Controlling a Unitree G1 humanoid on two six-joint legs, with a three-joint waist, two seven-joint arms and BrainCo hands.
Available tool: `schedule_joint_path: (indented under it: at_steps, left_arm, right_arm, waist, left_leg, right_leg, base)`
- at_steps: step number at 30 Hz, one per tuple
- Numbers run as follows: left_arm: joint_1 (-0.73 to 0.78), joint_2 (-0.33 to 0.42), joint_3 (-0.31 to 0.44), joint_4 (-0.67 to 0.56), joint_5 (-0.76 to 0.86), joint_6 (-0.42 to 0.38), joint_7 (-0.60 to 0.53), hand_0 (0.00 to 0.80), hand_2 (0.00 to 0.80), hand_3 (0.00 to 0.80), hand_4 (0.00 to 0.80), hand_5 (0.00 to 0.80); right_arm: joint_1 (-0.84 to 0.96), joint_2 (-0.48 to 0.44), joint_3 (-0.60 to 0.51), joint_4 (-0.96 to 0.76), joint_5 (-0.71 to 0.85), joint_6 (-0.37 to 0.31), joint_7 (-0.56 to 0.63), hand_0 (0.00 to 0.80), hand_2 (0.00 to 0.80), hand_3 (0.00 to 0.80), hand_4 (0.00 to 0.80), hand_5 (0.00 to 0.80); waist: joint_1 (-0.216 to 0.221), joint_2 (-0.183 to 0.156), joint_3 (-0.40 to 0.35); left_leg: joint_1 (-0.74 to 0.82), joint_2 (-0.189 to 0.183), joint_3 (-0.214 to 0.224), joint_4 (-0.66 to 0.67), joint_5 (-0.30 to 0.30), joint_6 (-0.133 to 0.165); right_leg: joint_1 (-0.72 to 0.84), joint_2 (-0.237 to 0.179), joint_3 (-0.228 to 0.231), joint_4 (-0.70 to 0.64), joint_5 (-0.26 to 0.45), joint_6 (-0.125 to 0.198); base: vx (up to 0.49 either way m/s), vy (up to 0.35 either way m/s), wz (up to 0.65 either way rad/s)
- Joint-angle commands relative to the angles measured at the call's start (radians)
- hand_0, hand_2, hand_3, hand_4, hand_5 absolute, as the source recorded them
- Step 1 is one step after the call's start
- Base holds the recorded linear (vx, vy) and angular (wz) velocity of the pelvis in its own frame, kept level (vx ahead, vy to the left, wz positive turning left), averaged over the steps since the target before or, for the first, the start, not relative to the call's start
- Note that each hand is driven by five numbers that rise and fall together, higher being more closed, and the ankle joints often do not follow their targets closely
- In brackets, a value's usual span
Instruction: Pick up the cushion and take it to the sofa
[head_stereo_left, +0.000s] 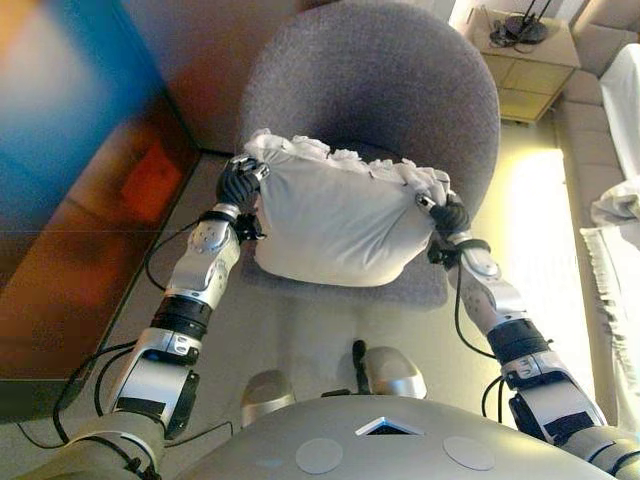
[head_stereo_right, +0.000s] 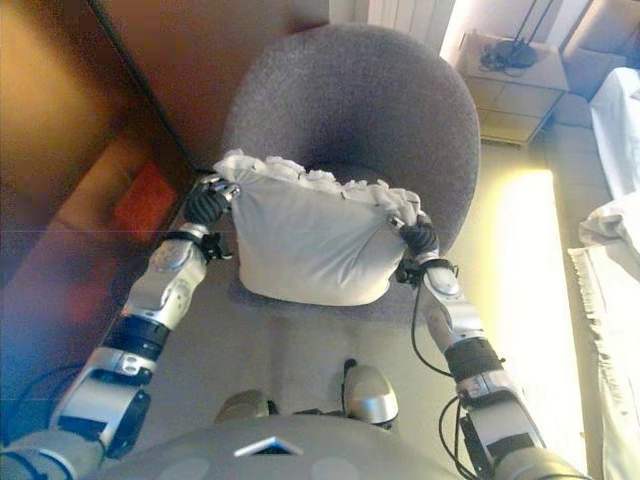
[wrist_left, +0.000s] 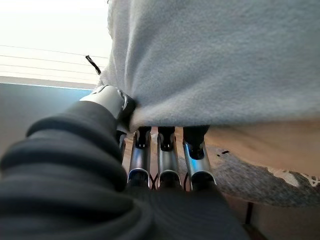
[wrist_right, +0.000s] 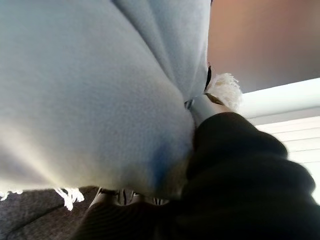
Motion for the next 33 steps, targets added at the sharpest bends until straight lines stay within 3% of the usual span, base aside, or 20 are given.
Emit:
schedule_joint_path:
  at_steps: [1,5,7,10,14,16,18,23,26,30,33]
  left_arm:
    - [-0.02,0.015,0.017,-0.082,0.02,-0.07,-0.017,0.8,0.8,0.8,0.8,0.8]
    - [-0.043,0.014,0.003,-0.07,0.013,-0.073,-0.007,0.8,0.8,0.8,0.8,0.8]
    - [-0.07,0.011,-0.007,-0.051,0.007,-0.07,-0.005,0.8,0.8,0.8,0.8,0.8]
    - [-0.097,0.002,-0.019,-0.018,0.002,-0.072,0.003,0.8,0.8,0.8,0.8,0.8]
    - [-0.11,0.006,-0.036,-0.006,0.027,-0.077,0.006,0.8,0.8,0.8,0.8,0.8]
    - [-0.121,0.016,-0.051,0.0,0.043,-0.09,0.015,0.8,0.8,0.8,0.8,0.8]
    - [-0.126,0.016,-0.059,0.007,0.038,-0.091,0.014,0.8,0.8,0.8,0.8,0.8]
    - [-0.122,0.011,-0.069,0.002,0.049,-0.074,0.011,0.8,0.8,0.8,0.8,0.8]
    - [-0.112,0.017,-0.073,-0.009,0.099,-0.07,0.027,0.8,0.8,0.8,0.8,0.8]
    - [-0.102,0.026,-0.062,-0.039,0.098,-0.048,0.009,0.8,0.8,0.8,0.8,0.8]
    - [-0.09,0.028,-0.048,-0.049,0.096,-0.038,0.006,0.8,0.8,0.8,0.8,0.8]
  right_arm:
    - [-0.079,0.001,-0.039,-0.096,0.024,-0.106,-0.006,0.8,0.8,0.8,0.8,0.8]
    - [-0.068,0.01,-0.032,-0.126,0.005,-0.108,-0.025,0.8,0.8,0.8,0.8,0.8]
    - [-0.067,0.012,-0.034,-0.129,0.001,-0.104,-0.03,0.8,0.8,0.8,0.8,0.8]
    - [-0.076,0.024,-0.035,-0.1,0.017,-0.108,-0.033,0.8,0.8,0.8,0.8,0.8]
    - [-0.066,0.045,-0.041,-0.116,0.023,-0.119,-0.052,0.8,0.8,0.8,0.8,0.8]
    - [-0.064,0.057,-0.032,-0.114,0.034,-0.141,-0.057,0.8,0.8,0.8,0.8,0.8]
    - [-0.065,0.07,-0.022,-0.093,0.043,-0.15,-0.077,0.8,0.8,0.8,0.8,0.8]
    - [-0.066,0.089,-0.021,-0.059,0.046,-0.148,-0.095,0.8,0.8,0.8,0.8,0.8]
    - [-0.063,0.077,-0.045,-0.065,0.064,-0.138,-0.097,0.8,0.8,0.8,0.8,0.8]
    - [-0.089,0.068,-0.064,-0.071,0.078,-0.113,-0.094,0.8,0.8,0.8,0.8,0.8]
    - [-0.091,0.071,-0.067,-0.071,0.076,-0.101,-0.084,0.8,0.8,0.8,0.8,0.8]
  waist:
    - [0.033,-0.006,-0.064]
    - [0.073,0.012,-0.048]
    - [0.066,0.012,-0.055]
    - [0.06,0.028,-0.064]
    - [0.067,0.045,-0.063]
    - [0.074,0.064,-0.052]
    - [0.084,0.067,-0.047]
    - [0.082,0.031,-0.047]
    - [0.058,0.003,-0.038]
    - [0.039,-0.02,-0.025]
    - [0.038,-0.028,-0.029]
  left_leg:
    - [0.034,0.009,0.007,-0.121,0.142,0.032]
    - [-0.023,-0.007,0.048,-0.365,0.151,0.019]
    - [-0.024,-0.001,0.103,-0.375,0.14,0.028]
    - [0.022,-0.016,0.11,-0.416,0.125,0.041]
    - [0.036,-0.047,0.126,-0.421,0.102,0.078]
    - [0.039,-0.058,0.118,-0.404,0.08,0.095]
    - [0.053,-0.071,0.099,-0.392,0.064,0.103]
    - [0.097,-0.084,0.071,-0.372,0.029,0.075]
    - [0.119,-0.061,0.056,-0.347,-0.017,0.046]
    - [0.144,-0.032,0.047,-0.319,-0.079,0.038]
    - [0.143,-0.003,0.051,-0.293,-0.092,0.03]
  right_leg:
    - [0.042,0.011,0.023,-0.075,0.076,0.056]
    - [0.129,-0.012,0.003,-0.098,0.03,0.091]
    - [0.145,-0.031,-0.02,-0.096,0.016,0.102]
    - [0.123,-0.055,-0.061,-0.037,0.023,0.123]
    - [0.054,-0.099,-0.095,0.155,0.061,0.144]
    - [-0.011,-0.123,-0.09,0.322,0.094,0.134]
    - [-0.042,-0.144,-0.084,0.382,0.138,0.127]
    - [-0.015,-0.198,-0.061,0.108,0.187,0.14]
    - [-0.028,-0.212,-0.003,-0.065,0.23,0.171]
    - [-0.06,-0.209,0.054,-0.155,0.274,0.206]
    - [-0.046,-0.189,0.071,-0.176,0.251,0.217]
  base:
    - [0.207,0.202,-0.05]
    - [0.179,0.196,-0.05]
    - [0.076,0.155,-0.1]
    - [0.077,0.172,-0.2]
    - [0.04,0.151,-0.01]
    - [0.041,0.182,0.11]
    - [0.114,0.089,0.1]
    - [0.231,-0.114,0.03]
    - [0.265,-0.216,0.21]
    - [0.252,-0.188,0.61]
    - [0.235,-0.186,0.27]
